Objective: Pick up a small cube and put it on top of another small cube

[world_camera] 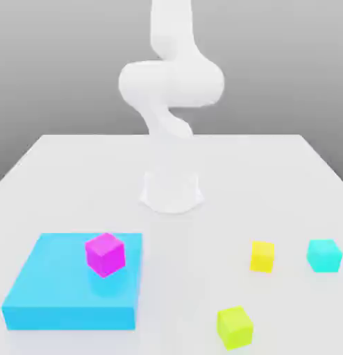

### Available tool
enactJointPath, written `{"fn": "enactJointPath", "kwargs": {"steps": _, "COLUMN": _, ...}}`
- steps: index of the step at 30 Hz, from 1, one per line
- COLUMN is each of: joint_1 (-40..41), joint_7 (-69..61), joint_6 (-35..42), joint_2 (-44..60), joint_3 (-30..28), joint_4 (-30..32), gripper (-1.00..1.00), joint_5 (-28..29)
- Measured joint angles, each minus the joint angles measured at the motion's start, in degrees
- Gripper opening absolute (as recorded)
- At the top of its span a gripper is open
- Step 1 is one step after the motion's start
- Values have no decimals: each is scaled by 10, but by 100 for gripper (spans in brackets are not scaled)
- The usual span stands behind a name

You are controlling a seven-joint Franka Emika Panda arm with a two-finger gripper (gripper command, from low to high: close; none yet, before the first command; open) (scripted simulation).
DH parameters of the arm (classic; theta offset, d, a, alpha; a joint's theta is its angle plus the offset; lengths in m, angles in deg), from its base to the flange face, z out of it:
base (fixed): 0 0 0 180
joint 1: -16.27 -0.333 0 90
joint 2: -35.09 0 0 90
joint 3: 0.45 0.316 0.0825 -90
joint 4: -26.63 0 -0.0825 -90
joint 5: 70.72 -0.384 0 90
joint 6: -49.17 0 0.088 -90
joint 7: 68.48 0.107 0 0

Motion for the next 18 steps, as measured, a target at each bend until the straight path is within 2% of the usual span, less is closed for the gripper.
{"fn": "enactJointPath", "kwargs": {"steps": 12, "joint_1": -177, "joint_7": -232, "joint_6": -183, "joint_2": 233, "joint_3": 21, "joint_4": 196, "gripper": 0, "joint_5": -18}}
{"fn": "enactJointPath", "kwargs": {"steps": 18, "joint_1": -253, "joint_7": -354, "joint_6": -295, "joint_2": 382, "joint_3": 62, "joint_4": 304, "gripper": 0, "joint_5": -9}}
